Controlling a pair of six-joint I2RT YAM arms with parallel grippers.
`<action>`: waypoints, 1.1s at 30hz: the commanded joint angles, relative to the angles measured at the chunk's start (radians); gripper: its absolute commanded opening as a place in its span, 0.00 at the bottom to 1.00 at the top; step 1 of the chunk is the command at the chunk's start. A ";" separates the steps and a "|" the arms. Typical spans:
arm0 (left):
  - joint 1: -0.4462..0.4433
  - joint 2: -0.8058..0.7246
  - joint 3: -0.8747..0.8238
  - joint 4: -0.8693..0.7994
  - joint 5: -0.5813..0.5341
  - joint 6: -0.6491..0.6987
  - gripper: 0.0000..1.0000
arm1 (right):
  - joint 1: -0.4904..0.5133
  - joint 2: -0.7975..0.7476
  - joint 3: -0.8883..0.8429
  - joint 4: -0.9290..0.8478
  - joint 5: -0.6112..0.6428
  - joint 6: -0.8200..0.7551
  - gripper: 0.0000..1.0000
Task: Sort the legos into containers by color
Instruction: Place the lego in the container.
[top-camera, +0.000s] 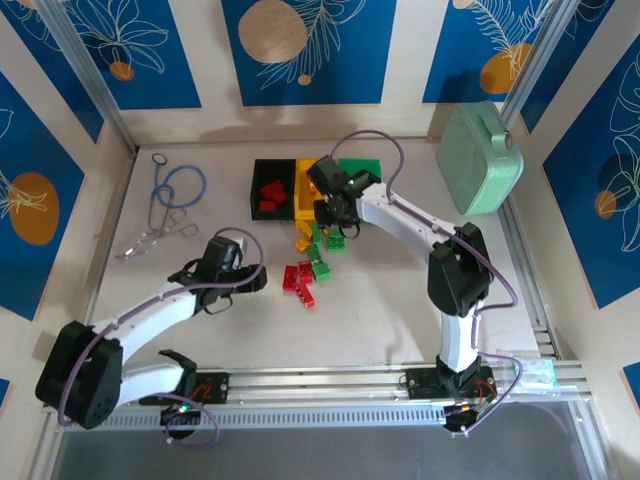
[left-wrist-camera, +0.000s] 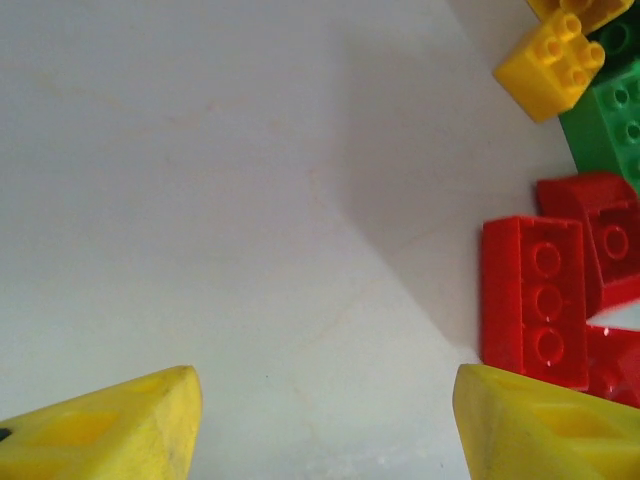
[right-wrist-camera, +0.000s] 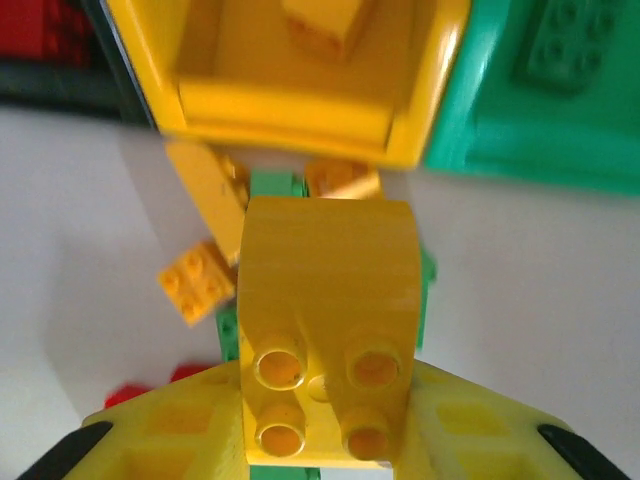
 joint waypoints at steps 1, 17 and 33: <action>-0.034 -0.048 -0.050 0.013 -0.004 -0.053 0.66 | -0.035 0.095 0.137 -0.065 -0.045 -0.091 0.33; -0.081 -0.238 -0.134 -0.027 -0.063 -0.079 0.65 | -0.114 0.586 0.877 -0.256 -0.086 -0.164 0.37; -0.111 -0.163 -0.072 -0.017 -0.051 -0.032 0.65 | -0.096 0.430 0.682 -0.129 -0.221 -0.158 0.84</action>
